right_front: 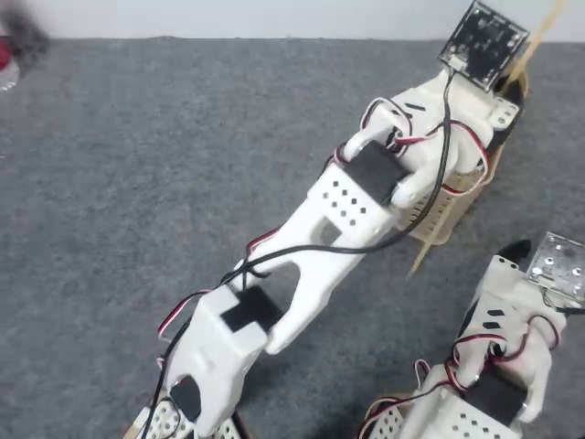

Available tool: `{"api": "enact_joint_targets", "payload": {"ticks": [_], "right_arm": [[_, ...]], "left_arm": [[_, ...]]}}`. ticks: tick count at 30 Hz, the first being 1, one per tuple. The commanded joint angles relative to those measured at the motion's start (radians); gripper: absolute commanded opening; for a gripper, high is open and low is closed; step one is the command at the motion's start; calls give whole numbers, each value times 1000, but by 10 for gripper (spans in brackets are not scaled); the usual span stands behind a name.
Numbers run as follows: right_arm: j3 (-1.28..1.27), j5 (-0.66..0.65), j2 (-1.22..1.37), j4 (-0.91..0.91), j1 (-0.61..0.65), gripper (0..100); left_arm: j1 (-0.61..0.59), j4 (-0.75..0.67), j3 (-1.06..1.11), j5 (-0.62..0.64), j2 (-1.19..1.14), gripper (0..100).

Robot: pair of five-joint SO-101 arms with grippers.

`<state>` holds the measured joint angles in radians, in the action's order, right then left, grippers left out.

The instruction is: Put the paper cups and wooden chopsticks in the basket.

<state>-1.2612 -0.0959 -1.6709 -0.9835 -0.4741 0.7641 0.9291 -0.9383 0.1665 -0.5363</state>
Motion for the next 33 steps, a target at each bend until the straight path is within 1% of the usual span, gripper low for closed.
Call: {"api": "enact_joint_targets", "payload": {"ticks": [1, 9, 11, 15, 16, 20, 24, 27, 31, 33], "right_arm": [[5, 3, 10, 18, 7, 223], [5, 3, 10, 18, 12, 223], [5, 3, 10, 18, 12, 223], [5, 3, 10, 18, 12, 223], [5, 3, 10, 18, 12, 223], [5, 3, 10, 18, 12, 223], [5, 2, 10, 18, 12, 223], [5, 2, 10, 18, 12, 223], [5, 2, 10, 18, 12, 223], [6, 2, 10, 18, 13, 223]], "left_arm": [[-28, -52, -4, 15, -31, 11], [-35, 78, -12, 15, -26, 19], [-31, 114, -12, 17, -26, 62], [-29, 143, -12, 20, -29, 190], [-29, 143, -12, 20, -29, 205], [-37, 157, -13, 20, -20, 211], [-86, 215, -35, 18, 34, 212], [-152, 264, -62, 18, 81, 211], [-275, 371, -113, 15, 149, 211], [-339, 439, -140, -18, 178, 211]]}}
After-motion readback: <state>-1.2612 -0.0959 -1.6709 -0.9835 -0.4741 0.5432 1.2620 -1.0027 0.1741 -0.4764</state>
